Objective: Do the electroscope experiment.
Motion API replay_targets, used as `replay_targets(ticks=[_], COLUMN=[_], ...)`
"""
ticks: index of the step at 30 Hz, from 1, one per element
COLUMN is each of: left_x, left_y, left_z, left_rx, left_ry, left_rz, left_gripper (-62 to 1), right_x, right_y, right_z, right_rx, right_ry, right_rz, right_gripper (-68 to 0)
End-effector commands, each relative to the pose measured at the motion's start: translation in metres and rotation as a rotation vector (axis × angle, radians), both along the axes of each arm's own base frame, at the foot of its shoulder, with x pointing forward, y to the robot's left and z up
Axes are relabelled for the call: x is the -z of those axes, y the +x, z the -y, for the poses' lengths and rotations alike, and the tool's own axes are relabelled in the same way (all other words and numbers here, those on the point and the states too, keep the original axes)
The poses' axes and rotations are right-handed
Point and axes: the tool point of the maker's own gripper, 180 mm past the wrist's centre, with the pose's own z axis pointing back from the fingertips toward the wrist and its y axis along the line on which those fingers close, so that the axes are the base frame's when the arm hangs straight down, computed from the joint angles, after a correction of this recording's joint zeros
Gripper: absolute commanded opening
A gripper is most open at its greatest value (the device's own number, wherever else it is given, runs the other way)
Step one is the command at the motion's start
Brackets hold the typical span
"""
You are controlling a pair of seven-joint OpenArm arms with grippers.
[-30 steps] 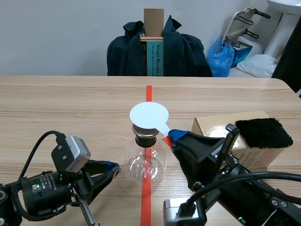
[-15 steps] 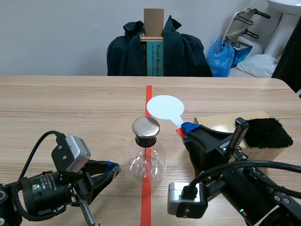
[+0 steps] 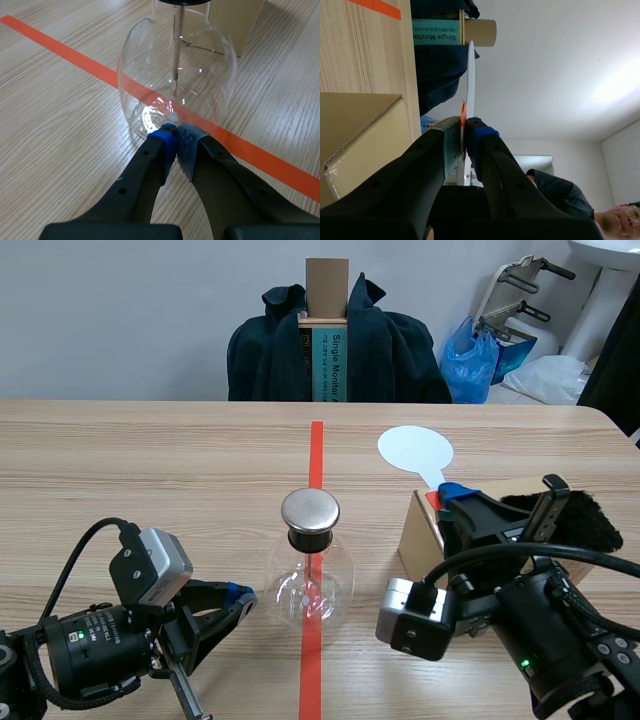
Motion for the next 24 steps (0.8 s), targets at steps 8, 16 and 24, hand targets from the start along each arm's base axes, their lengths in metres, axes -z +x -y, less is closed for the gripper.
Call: replay_targets(ticks=[8,16,24], left_x=[-0.009,-0.009,-0.009], left_y=[0.005,0.005,0.005], left_z=[0.002,0.002,0.002], left_rx=[-0.005,-0.005,-0.005], left_ry=[-0.023,-0.023,-0.023], left_rz=[0.026,0.026,0.026], left_gripper=[-58.2,-58.2,-58.2], right_x=[-0.004,-0.003,-0.002], right_y=[-0.005,-0.028,-0.050], right_z=[-0.007,-0.042,-0.065], right_rx=[-0.070,-0.301,-0.479], right_ry=[-0.007,-0.012,-0.018], right_rz=[0.018,0.017,0.016], right_gripper=[-66.9,-66.9,-66.9])
